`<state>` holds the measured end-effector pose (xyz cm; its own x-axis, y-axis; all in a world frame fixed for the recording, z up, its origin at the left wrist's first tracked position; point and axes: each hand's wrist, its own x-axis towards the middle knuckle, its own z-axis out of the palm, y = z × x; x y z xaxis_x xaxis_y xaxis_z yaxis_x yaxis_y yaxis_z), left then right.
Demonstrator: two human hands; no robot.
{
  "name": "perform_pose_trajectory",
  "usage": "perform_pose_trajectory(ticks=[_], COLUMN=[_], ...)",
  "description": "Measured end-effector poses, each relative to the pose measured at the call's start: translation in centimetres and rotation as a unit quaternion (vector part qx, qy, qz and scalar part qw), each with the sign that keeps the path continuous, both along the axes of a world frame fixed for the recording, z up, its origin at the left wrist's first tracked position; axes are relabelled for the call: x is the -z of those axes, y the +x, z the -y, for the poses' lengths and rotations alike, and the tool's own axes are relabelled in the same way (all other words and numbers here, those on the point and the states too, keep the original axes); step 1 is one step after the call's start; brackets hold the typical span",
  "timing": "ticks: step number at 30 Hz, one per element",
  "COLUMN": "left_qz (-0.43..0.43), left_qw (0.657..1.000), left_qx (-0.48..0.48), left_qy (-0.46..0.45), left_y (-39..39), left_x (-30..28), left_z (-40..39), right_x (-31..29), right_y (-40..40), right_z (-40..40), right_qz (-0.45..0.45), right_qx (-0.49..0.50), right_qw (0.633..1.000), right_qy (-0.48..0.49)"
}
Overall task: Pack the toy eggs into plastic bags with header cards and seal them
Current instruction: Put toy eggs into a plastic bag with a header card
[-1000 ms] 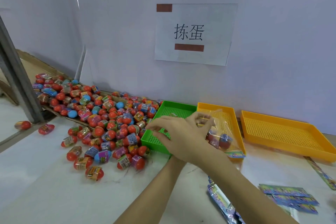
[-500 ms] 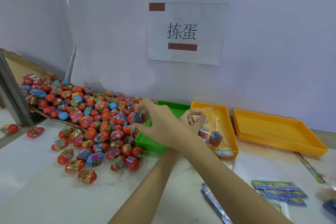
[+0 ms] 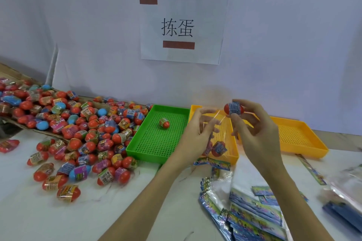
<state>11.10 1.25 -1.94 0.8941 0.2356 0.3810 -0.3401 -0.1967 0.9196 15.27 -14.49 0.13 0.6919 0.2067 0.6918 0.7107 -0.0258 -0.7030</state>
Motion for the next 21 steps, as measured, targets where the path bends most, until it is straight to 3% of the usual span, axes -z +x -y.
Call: perform_pose_trajectory(ticks=[3, 7, 14, 21], left_qz=[0.019, 0.03, 0.057, 0.068], left_qw=[0.999, 0.999, 0.994, 0.995], left_qx=[0.02, 0.019, -0.014, -0.008], left_qy=[0.023, 0.035, 0.093, 0.073], left_y=[0.0, -0.2, -0.1, 0.3], left_x=[0.4, 0.6, 1.3, 1.9], left_z=[0.2, 0.7, 1.6, 1.6], right_x=[0.0, 0.4, 0.3, -0.1], right_y=[-0.3, 0.2, 0.4, 0.1], right_z=[-0.2, 0.3, 1.0, 1.3], right_qz=[0.055, 0.14, 0.141, 0.136], right_qx=[0.009, 0.09, 0.118, 0.118], right_qw=[0.996, 0.966, 0.95, 0.953], right_qy=[-0.07, -0.198, -0.251, -0.245])
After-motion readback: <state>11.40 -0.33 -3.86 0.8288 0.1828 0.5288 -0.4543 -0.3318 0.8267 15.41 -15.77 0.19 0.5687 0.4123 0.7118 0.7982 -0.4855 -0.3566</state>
